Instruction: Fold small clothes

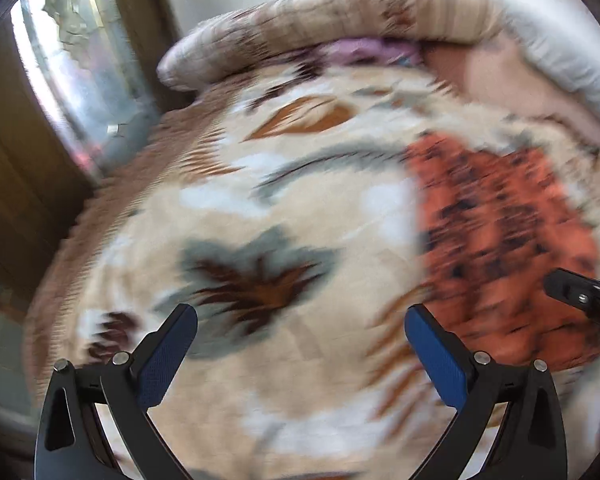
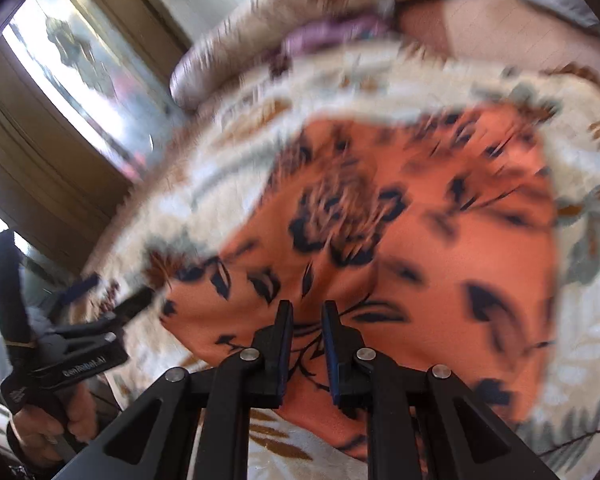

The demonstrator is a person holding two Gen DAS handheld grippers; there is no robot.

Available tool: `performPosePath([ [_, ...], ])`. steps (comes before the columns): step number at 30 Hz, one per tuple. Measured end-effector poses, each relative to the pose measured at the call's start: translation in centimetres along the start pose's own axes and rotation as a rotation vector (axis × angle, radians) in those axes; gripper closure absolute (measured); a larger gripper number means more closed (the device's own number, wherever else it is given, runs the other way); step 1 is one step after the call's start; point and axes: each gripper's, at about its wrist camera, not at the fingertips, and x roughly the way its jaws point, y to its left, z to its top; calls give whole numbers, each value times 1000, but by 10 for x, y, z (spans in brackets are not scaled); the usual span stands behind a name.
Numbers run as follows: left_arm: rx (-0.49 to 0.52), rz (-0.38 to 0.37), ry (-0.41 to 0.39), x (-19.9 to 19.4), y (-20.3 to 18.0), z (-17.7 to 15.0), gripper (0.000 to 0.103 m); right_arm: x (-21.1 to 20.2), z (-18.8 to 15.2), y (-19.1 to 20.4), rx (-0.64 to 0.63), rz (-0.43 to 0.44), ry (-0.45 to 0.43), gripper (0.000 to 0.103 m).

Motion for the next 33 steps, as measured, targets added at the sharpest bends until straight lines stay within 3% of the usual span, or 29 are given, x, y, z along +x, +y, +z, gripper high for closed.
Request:
performPosePath([
  [3, 45, -66, -49, -6, -27, 6, 0, -40, -2, -24, 44, -60, -136, 85],
  [5, 63, -86, -72, -7, -41, 10, 0, -51, -6, -43, 105, -57, -157, 85],
  [7, 69, -96, -73, -2, -51, 14, 0, -50, -12, -59, 161, -82, -139, 84],
  [10, 45, -124, -1, 21, -59, 18, 0, -34, -22, -71, 191, -83, -96, 80],
  [12, 53, -108, 68, 41, -64, 14, 0, -26, -28, -73, 173, -97, -105, 79],
  [14, 62, -141, 92, 49, -68, 10, 0, -25, -26, -71, 180, -100, -106, 79],
  [17, 96, -147, 74, 43, -72, 10, 0, -35, -17, -72, 188, -83, -64, 79],
  [20, 71, -209, 23, 28, -66, 17, 0, -46, -9, -74, 218, -57, -80, 79],
  [23, 43, -233, -25, 21, -62, 26, 0, -48, 0, -65, 187, -100, -89, 79],
  [26, 26, -230, 8, 34, -64, 31, 0, -40, 11, -61, 193, -136, -115, 79],
  [29, 68, -136, 95, 63, -70, 25, 0, -14, 24, -70, 225, -197, -109, 78],
  [31, 42, -178, 118, 72, -68, 23, 0, 10, 26, -82, 253, -183, -45, 78],
  [33, 19, -208, 136, 72, -62, 24, 0, 13, 30, -80, 238, -191, -46, 78],
])
